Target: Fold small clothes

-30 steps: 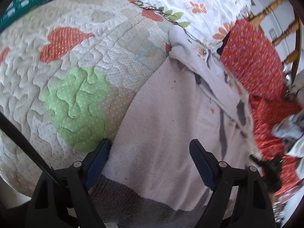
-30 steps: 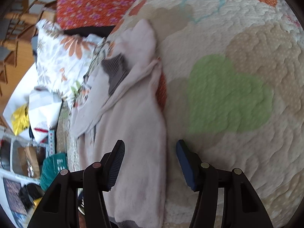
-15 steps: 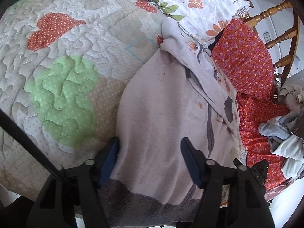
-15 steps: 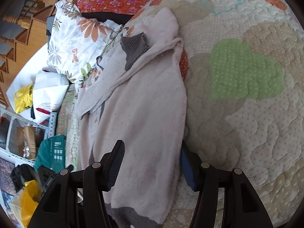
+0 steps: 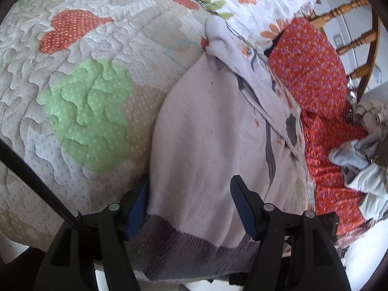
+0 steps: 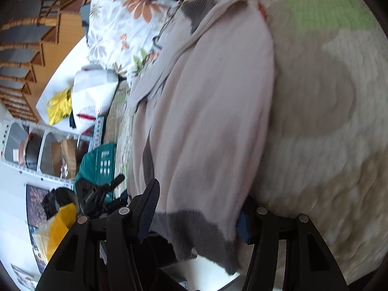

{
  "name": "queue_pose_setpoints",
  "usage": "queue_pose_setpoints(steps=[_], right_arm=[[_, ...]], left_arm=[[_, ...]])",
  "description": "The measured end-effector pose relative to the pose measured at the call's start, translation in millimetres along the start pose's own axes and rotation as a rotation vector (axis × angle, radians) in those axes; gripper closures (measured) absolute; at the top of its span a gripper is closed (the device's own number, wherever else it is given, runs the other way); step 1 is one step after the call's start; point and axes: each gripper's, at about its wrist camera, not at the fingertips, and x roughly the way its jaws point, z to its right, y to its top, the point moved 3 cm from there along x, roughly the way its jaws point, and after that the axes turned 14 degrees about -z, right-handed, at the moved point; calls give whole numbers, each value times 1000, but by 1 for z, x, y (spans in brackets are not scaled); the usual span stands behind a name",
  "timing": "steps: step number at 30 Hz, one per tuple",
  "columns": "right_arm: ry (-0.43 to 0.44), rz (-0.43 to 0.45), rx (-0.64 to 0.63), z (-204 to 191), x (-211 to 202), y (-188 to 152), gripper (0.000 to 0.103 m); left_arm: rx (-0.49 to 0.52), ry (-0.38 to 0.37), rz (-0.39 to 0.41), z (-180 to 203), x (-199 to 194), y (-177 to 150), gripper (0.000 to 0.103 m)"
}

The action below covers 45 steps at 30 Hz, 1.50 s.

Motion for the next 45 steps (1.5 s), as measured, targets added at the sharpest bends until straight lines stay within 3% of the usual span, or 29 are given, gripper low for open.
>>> queue_pose_setpoints(steps=[5,12,15,21,25,28,30,32,33,37,45], right_arm=[[37,-77,23,0,31,-28,61],[-18,-63,12,-9,46,-39,64],[-29,-59,11,-11,47,-41,64],[-42,-67,7,-12,47,-40,64],[-39,-67,15,-12,47,-39,63],[-53,-61,20,-13,50,-36,63],[-77,-45,16,-17,53,-36,66],[-144,-36,-12,-23,55,-35,86],[-167,-38,-23,-24,55,-34,89],[-170,-20,-36,-23,36,-31,92],[-159,10,-44,-22,-13,-55,93]], left_arm=[[25,-20,-38,-2,1,-10,37],[87,74,-45,7,6,-34,37],[75,72,-46,5,6,-42,37],[-49,-66,-25,-15,0,-48,38],[-91,-106,-16,-21,0,-50,40],[-108,-66,-7,-22,3,-49,52],[-128,-33,3,-24,2,-49,72],[-145,24,11,-26,1,-49,88],[-146,31,13,-27,0,-49,91],[-126,47,47,-16,-11,-56,94],[-121,-44,64,-5,-25,-95,96]])
